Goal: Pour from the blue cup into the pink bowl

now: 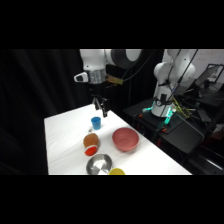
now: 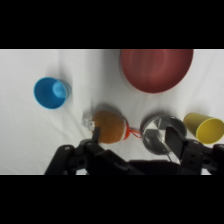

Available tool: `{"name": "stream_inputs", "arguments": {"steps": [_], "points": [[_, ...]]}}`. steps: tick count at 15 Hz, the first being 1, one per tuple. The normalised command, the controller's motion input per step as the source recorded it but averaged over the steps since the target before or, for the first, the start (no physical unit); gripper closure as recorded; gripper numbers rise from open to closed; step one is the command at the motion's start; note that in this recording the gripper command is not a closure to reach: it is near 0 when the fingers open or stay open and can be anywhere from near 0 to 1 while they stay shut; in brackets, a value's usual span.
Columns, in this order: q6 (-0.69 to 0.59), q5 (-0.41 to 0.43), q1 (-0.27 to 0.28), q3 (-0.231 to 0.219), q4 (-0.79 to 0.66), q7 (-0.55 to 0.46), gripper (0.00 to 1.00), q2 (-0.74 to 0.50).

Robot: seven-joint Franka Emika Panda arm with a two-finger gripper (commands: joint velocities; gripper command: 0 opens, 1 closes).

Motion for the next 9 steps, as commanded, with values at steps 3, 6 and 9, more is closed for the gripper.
{"name": "stream_inputs", "arguments": {"steps": [3,6,9], "points": [[0.01,-0.015,-0.076,0.037,0.04,-0.01,0.00,0.04],[0.05,0.031,-0.148,-0.033,0.14,-0.10,0.00,0.11],[0.09,0.077,-0.180,-0.080,0.19,-0.15,0.00,0.12]]}}
